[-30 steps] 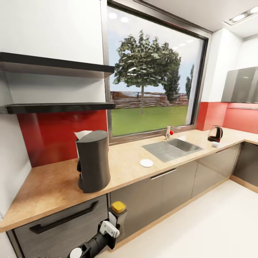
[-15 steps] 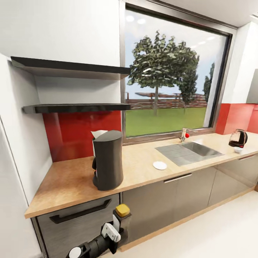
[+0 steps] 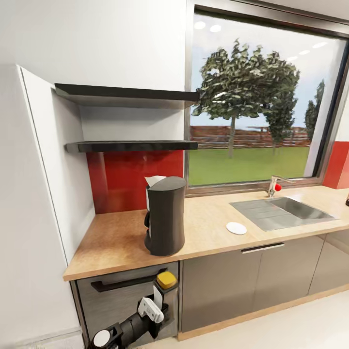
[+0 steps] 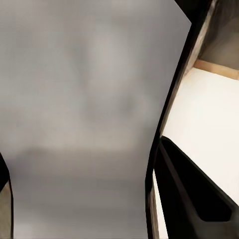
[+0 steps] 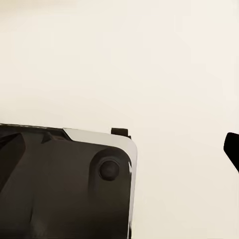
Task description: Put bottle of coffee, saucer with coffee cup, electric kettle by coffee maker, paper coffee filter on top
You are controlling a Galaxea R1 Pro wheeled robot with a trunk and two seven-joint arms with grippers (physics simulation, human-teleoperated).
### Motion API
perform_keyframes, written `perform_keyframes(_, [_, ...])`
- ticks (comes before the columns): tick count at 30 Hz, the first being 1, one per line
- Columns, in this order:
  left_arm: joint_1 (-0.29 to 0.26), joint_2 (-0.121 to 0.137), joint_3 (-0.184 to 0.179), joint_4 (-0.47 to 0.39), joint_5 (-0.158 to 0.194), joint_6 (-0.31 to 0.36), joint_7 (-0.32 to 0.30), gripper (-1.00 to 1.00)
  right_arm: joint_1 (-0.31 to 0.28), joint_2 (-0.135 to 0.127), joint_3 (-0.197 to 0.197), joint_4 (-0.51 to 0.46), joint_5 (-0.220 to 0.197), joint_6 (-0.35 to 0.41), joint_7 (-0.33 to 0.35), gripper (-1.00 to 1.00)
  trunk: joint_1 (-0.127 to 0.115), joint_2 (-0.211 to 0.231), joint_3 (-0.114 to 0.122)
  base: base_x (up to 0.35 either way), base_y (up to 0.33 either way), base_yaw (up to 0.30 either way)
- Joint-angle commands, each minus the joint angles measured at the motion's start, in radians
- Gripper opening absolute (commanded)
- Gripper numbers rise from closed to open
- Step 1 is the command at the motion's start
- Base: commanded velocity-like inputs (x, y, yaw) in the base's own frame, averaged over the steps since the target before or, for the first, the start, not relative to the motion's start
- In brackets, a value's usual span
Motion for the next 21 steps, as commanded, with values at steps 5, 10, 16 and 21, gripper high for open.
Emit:
perform_keyframes(5, [0.007,0.032,0.002,-0.11,-0.001,0.068,-0.003,-1.0,0.0,0.0,-0.001,0.001,0.007,-0.003,0.002,1.0,0.0,-0.001,-0.001,0.0,0.0,0.269])
perform_keyframes(10, [0.004,0.064,0.044,-0.345,0.016,0.264,-0.006,-1.0,0.0,0.0,0.001,0.001,0.008,-0.003,0.002,1.0,0.0,-0.001,-0.001,0.0,0.0,0.118])
perform_keyframes(16, [-0.005,0.068,0.159,-0.471,0.018,0.428,-0.009,-1.0,0.0,0.0,0.003,0.002,0.009,-0.003,0.002,1.0,0.0,-0.001,-0.001,0.0,0.0,0.011])
perform_keyframes(21, [-0.046,0.073,0.248,-0.481,0.019,0.462,-0.008,-1.0,0.0,0.0,0.003,0.003,0.009,-0.003,0.002,1.0,0.0,-0.001,-0.001,0.0,0.0,0.0])
